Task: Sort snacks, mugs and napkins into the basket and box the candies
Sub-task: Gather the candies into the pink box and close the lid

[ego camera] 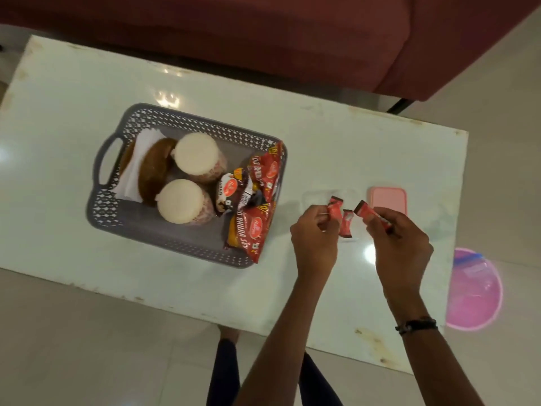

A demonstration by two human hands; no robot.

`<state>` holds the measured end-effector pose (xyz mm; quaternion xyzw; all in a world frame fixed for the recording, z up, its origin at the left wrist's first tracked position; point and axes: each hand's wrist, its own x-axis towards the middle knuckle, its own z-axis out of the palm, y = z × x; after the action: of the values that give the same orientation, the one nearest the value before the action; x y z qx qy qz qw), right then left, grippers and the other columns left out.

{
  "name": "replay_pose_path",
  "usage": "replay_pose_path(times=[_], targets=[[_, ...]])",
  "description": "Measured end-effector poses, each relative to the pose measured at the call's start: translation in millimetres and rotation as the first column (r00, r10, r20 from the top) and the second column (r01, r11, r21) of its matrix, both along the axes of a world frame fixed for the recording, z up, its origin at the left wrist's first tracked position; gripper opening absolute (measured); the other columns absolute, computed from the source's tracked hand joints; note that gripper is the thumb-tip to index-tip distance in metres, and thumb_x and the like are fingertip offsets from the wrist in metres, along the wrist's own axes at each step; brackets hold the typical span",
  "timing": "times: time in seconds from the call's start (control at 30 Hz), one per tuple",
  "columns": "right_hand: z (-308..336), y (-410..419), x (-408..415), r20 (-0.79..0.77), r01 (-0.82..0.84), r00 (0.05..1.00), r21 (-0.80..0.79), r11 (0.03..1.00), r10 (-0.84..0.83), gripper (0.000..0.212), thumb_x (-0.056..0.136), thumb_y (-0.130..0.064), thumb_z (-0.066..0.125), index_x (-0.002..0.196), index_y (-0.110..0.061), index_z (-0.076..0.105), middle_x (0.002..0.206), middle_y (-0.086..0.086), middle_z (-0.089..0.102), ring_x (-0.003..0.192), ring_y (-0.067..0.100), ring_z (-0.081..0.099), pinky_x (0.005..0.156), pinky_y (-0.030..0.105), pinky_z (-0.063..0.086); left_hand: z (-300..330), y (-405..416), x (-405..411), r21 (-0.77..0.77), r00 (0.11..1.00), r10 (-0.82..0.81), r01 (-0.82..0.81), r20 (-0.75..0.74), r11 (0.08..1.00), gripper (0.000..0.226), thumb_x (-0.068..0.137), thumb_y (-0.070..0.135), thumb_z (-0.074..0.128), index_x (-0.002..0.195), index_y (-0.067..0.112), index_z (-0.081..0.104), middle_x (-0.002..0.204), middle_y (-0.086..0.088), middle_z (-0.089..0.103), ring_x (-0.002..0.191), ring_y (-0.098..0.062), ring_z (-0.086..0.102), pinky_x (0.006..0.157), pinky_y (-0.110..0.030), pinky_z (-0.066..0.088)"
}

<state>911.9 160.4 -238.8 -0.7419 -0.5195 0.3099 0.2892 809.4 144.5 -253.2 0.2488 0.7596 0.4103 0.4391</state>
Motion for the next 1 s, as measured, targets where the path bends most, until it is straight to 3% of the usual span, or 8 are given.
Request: replay_pose_path(times=[0.17,0.3,0.4,0.5,0.63,0.73,0.87,1.0], targets=[[-3,6,13,0.019,-0.008,1.000,0.022,1.000,0.007,0.016,0.087,-0.015,0.065,0.099,-0.006,0.072,0.070,-0.002,0.062,0.057,0.005,0.053,0.056,-0.003,0.037,-20,-1,4,-0.058,0.999,0.021,-0.024,-0.046,0.998,0.021,0.081,0.012,0.068,0.101,0.007,0.064,0.099,-0.006,0.069,0.088,-0.018,0.066,0.072,-0.018,0.050],[-7,11,2,-0.035,-0.102,0.994,0.003,0.995,0.102,0.014,0.089,-0.016,0.063,0.099,-0.008,0.071,0.070,-0.002,0.064,0.059,-0.009,0.056,0.054,0.000,0.038,-24,-10,-3,-0.092,0.994,-0.016,0.006,-0.107,0.996,0.020,0.082,0.008,0.066,0.102,0.006,0.062,0.099,-0.005,0.067,0.086,-0.016,0.064,0.065,-0.007,0.045],[-18,7,-3,-0.066,-0.197,0.979,-0.109,0.974,0.191,0.020,0.092,-0.023,0.060,0.106,-0.014,0.069,0.093,0.002,0.074,0.073,0.006,0.066,0.072,0.015,0.051,-26,-9,-6,-0.110,0.995,-0.026,0.016,-0.095,0.994,0.025,0.082,0.009,0.065,0.107,0.006,0.061,0.106,-0.008,0.067,0.092,-0.018,0.064,0.076,-0.016,0.049],[-27,8,10,-0.001,-0.106,0.994,-0.097,0.990,0.107,0.027,0.092,-0.025,0.058,0.114,-0.013,0.065,0.114,0.005,0.070,0.101,0.018,0.066,0.087,0.024,0.048,-26,-4,-6,-0.135,0.997,-0.034,0.025,-0.068,0.990,0.029,0.085,0.009,0.063,0.113,0.006,0.059,0.112,-0.008,0.066,0.098,-0.017,0.063,0.084,-0.023,0.049],[-50,22,41,0.148,-0.020,0.988,-0.087,0.996,0.033,0.038,0.088,-0.015,0.062,0.125,-0.005,0.055,0.127,0.015,0.059,0.116,0.031,0.054,0.100,0.039,0.042,-26,3,-5,-0.161,0.997,-0.059,0.049,-0.058,0.986,0.035,0.086,0.009,0.061,0.120,0.006,0.057,0.118,-0.008,0.065,0.098,-0.013,0.061,0.082,-0.019,0.046],[-71,38,56,0.245,-0.009,0.968,-0.214,0.977,0.063,0.063,0.081,-0.022,0.071,0.132,0.002,0.042,0.133,0.021,0.048,0.122,0.038,0.044,0.103,0.038,0.032,-27,8,-5,-0.161,0.997,-0.063,0.055,-0.049,0.985,0.036,0.086,0.008,0.060,0.122,0.007,0.057,0.119,-0.010,0.065,0.096,-0.014,0.061,0.082,-0.022,0.049],[-84,54,57,0.280,-0.003,0.955,-0.332,0.943,0.102,0.094,0.065,-0.037,0.083,0.137,-0.001,0.035,0.133,0.022,0.041,0.119,0.039,0.040,0.097,0.040,0.035,-30,10,-4,-0.175,0.998,-0.058,0.052,-0.028,0.983,0.037,0.084,0.004,0.060,0.119,0.013,0.059,0.114,-0.011,0.067,0.094,-0.022,0.066,0.084,-0.041,0.056],[-82,60,54,0.058,-0.021,0.997,-0.336,0.942,0.043,0.088,0.065,-0.025,0.084,0.137,-0.013,0.035,0.129,0.015,0.049,0.117,0.035,0.048,0.092,0.041,0.044,-32,11,-4,-0.182,0.996,-0.069,0.059,-0.050,0.982,0.038,0.084,0.002,0.059,0.119,0.015,0.059,0.110,-0.011,0.068,0.094,-0.023,0.066,0.082,-0.046,0.057]])
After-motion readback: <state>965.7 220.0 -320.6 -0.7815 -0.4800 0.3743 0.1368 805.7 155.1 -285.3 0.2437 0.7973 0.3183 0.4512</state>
